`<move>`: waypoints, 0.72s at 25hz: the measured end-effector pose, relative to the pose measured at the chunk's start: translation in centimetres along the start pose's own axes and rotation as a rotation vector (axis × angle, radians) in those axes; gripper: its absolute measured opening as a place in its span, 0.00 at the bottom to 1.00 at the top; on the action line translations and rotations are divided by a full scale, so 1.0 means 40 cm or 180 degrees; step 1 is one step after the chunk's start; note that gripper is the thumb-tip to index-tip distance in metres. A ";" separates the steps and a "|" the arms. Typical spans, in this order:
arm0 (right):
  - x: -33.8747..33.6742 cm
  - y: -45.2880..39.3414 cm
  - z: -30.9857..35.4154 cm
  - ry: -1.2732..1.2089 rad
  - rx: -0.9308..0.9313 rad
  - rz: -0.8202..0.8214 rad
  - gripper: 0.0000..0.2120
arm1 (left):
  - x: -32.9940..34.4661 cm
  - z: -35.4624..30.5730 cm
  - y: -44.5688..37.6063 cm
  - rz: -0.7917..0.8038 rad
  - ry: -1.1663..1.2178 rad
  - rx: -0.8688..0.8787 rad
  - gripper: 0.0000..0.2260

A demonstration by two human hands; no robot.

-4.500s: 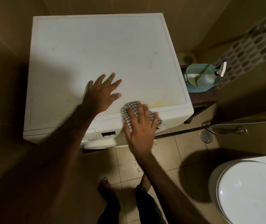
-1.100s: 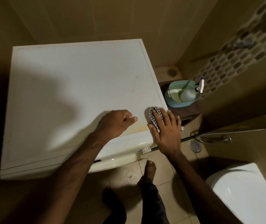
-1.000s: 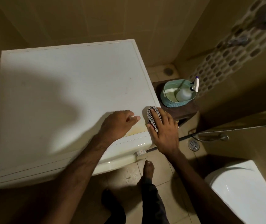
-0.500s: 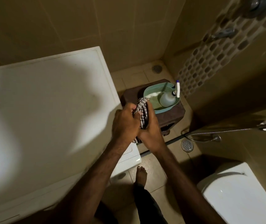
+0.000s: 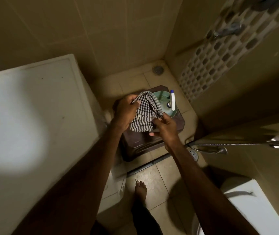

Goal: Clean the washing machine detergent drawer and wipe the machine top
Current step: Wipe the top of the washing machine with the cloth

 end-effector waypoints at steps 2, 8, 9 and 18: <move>-0.008 -0.055 0.005 0.0489 -0.0307 -0.0496 0.09 | 0.031 0.035 -0.075 -0.0148 -0.0133 -0.0034 0.22; 0.005 -0.192 0.011 0.2944 -0.1135 -0.1068 0.17 | 0.147 0.086 -0.208 -0.0008 -0.0457 -0.0256 0.21; 0.013 -0.220 0.004 0.3173 -0.1212 -0.0983 0.16 | 0.160 0.110 -0.237 0.0018 -0.0388 -0.0283 0.21; 0.109 -0.366 -0.070 0.5148 -0.1084 0.0092 0.12 | 0.195 0.223 -0.303 0.0284 -0.1831 -0.0483 0.16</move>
Point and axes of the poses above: each hand's wrist, its own y-axis away from the middle knuckle, its own x-axis out of the palm, z = x × y, the point moved 7 cm from there along -y, towards the middle knuckle, and after that the axes turned 13 degrees about y, right-handed, at the moved point
